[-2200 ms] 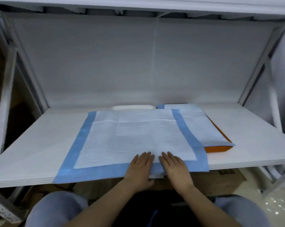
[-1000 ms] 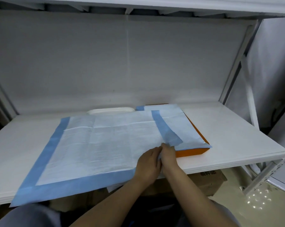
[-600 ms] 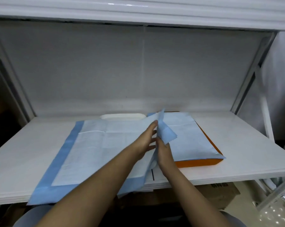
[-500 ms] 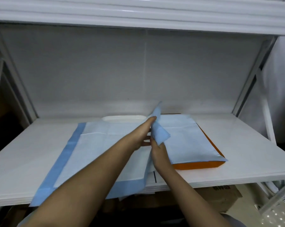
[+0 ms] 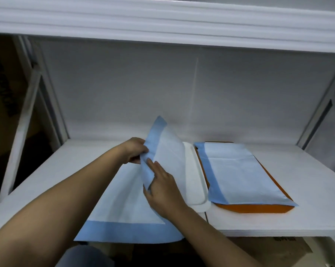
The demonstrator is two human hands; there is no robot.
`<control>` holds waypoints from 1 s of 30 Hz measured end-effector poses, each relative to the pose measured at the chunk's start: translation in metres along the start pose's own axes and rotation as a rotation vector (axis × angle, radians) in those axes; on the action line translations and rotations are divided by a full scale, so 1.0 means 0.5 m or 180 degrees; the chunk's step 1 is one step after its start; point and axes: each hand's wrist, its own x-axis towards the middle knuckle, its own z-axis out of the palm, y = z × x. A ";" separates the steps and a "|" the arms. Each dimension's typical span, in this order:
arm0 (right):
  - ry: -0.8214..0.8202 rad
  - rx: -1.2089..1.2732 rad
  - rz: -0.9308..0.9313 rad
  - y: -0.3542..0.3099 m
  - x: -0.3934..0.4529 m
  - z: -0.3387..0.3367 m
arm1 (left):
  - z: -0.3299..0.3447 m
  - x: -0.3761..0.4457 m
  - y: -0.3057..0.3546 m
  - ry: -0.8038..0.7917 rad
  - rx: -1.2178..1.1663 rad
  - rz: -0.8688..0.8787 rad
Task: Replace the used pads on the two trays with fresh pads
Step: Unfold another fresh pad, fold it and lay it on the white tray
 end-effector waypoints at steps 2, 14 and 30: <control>-0.0128 -0.0335 -0.0160 -0.007 0.012 0.036 | -0.028 -0.002 -0.041 0.0105 -0.0108 0.0012; -0.0687 -0.1074 -0.0603 -0.017 -0.021 0.204 | -0.149 0.016 -0.333 0.0533 -0.0826 -0.0132; -0.1315 -0.0582 -0.0442 0.048 -0.021 0.239 | -0.161 0.076 -0.466 0.1247 0.0466 -0.0638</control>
